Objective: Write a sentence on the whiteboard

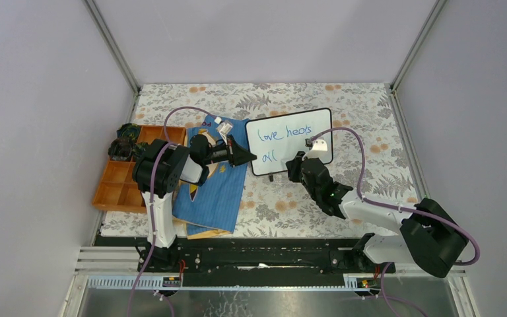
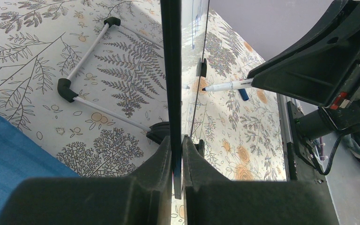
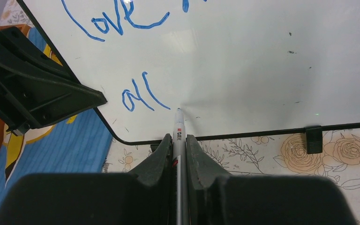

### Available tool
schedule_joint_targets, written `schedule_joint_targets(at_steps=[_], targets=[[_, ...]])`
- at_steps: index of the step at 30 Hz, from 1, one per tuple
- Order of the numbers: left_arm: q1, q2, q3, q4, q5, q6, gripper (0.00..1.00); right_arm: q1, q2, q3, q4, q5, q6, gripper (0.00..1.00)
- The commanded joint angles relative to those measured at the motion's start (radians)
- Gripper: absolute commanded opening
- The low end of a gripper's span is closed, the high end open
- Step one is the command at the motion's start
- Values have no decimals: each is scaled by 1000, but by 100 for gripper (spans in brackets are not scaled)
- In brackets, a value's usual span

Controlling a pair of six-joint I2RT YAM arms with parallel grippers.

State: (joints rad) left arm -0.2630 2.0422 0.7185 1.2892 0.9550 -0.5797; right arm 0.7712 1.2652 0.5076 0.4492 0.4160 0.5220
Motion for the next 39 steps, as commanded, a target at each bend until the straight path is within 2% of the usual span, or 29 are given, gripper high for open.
schedule_joint_targets(at_steps=[1, 39], targets=[[-5, 47, -10, -177, -79, 105, 0, -12, 8, 46, 55, 3, 19, 0], [-7, 44, -9, -182, -79, 109, 0, -27, 50, 39, 74, 9, 23, 0]])
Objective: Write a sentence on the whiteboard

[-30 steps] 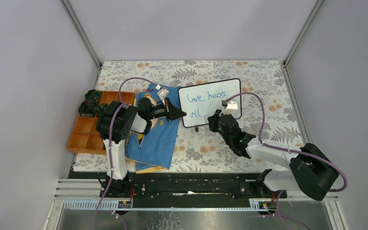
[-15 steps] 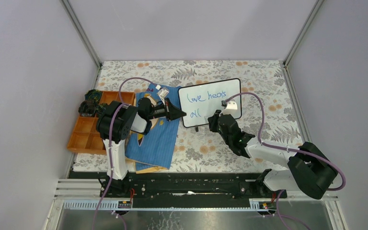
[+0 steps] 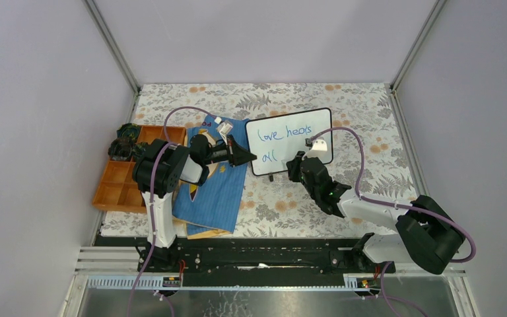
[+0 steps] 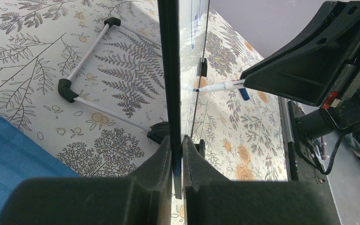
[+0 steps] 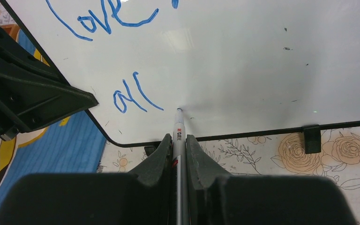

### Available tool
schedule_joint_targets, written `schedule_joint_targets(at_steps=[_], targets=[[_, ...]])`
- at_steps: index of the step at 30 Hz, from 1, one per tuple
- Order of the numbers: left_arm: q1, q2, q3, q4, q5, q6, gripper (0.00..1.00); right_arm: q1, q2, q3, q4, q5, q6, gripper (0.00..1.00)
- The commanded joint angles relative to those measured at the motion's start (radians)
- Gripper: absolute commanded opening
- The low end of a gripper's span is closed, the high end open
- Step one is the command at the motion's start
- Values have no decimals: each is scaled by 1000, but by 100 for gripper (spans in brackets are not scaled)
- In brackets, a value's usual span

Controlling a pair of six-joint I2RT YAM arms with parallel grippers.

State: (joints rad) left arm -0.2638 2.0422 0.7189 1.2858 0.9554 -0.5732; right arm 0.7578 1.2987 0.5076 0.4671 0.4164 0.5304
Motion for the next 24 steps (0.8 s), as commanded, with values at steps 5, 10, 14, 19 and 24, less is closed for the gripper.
schedule_joint_targets(at_steps=[5, 10, 14, 19, 24], targets=[[-6, 43, -10, -177, -79, 104, 0, -14, 21, 40, 55, 6, 17, 0], [-7, 43, -11, -178, -80, 104, 0, -15, 23, 41, 53, 8, 18, 0], [-8, 44, -10, -178, -80, 104, 0, -16, 24, 40, 49, 10, 17, 0], [-8, 44, -12, -178, -82, 104, 0, -15, -18, 31, 37, -22, 1, 0], [-8, 42, -12, -178, -83, 105, 0, -15, -153, 16, -46, -84, -7, 0]])
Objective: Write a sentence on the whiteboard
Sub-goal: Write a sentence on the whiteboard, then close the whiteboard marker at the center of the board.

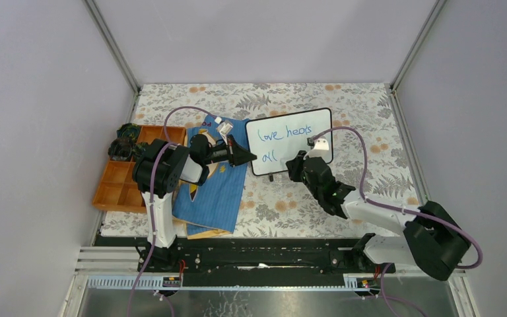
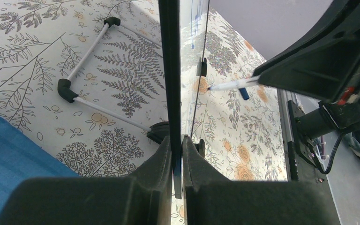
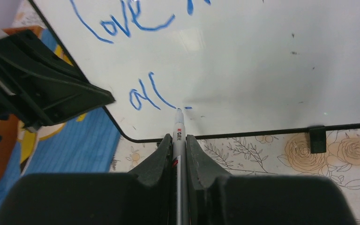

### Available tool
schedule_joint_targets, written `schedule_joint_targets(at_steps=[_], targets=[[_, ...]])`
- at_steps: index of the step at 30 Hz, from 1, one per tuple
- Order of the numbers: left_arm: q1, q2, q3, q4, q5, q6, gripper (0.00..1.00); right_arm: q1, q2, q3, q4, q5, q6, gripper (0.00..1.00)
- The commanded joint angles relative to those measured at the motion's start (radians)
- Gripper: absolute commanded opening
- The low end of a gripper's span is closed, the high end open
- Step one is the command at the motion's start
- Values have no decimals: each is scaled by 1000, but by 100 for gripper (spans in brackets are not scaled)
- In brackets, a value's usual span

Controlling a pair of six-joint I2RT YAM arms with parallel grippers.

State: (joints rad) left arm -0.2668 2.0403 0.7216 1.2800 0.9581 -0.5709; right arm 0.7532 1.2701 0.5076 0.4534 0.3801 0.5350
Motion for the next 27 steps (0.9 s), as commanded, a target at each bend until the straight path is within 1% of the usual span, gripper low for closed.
schedule_joint_targets(at_steps=[1, 7, 10, 11, 15, 17, 18, 23, 27], targets=[[-5, 44, -14, -173, -85, 103, 0, -11, -164, 11, -67, -56, -12, 0], [-5, 43, -20, -155, -90, 102, 0, -11, -411, -16, -249, -46, -44, 0], [-5, 42, -43, -95, -100, 89, 0, -11, -508, -15, -337, -42, -75, 0], [-4, 42, -53, -75, -107, 83, 8, -11, -534, -13, -361, -43, -84, 0], [-3, 42, -59, -57, -106, 74, 29, -11, -612, -6, -435, -35, -103, 0], [-3, 42, -67, -39, -105, 70, 38, -11, -647, -3, -447, -30, -112, 0], [-3, 42, -70, -24, -106, 65, 42, -11, -659, -2, -479, -25, -113, 0], [-2, 39, -89, 49, -103, 39, 49, -10, -706, -2, -526, 8, -126, 0], [9, 40, -130, 197, -112, -30, 57, -11, -746, -2, -540, 22, -128, 0]])
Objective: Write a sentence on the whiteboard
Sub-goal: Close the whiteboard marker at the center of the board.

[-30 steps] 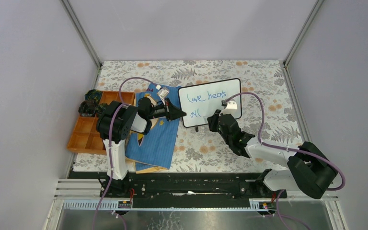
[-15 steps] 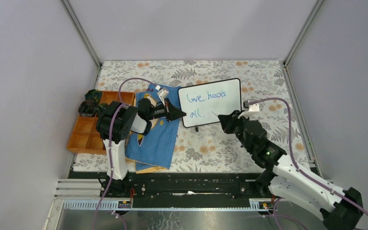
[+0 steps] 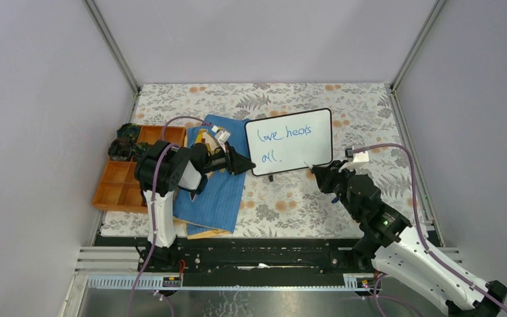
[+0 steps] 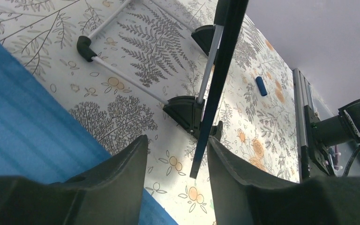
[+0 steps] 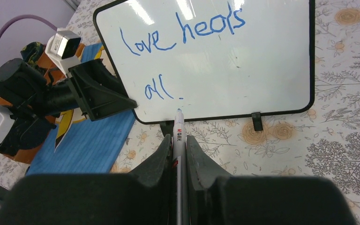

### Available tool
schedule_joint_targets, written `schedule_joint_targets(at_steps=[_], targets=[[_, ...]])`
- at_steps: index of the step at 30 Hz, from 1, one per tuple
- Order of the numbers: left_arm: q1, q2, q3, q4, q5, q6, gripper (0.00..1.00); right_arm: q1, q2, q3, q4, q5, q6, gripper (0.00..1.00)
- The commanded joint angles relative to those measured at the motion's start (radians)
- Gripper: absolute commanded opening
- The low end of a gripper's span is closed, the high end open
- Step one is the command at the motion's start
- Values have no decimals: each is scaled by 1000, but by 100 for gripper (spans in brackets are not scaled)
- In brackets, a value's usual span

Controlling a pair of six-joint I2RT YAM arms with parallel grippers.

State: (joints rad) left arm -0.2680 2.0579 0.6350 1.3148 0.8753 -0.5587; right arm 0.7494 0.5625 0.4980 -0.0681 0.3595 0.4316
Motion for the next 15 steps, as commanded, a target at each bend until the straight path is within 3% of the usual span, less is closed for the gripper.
schedule_joint_targets(at_steps=[1, 7, 12, 15], targets=[[13, 27, -51, 194, -34, -67, 60, -7, -48, 10, -21, 49, -25, 0], [18, -10, -103, 258, -54, -133, 98, -7, -79, 33, -46, 61, -37, 0], [52, -171, -224, 168, -138, -109, 99, -7, -113, 49, -58, 60, -52, 0], [50, -360, -215, -198, -241, 2, 99, -7, -125, 57, -72, 57, -57, 0]])
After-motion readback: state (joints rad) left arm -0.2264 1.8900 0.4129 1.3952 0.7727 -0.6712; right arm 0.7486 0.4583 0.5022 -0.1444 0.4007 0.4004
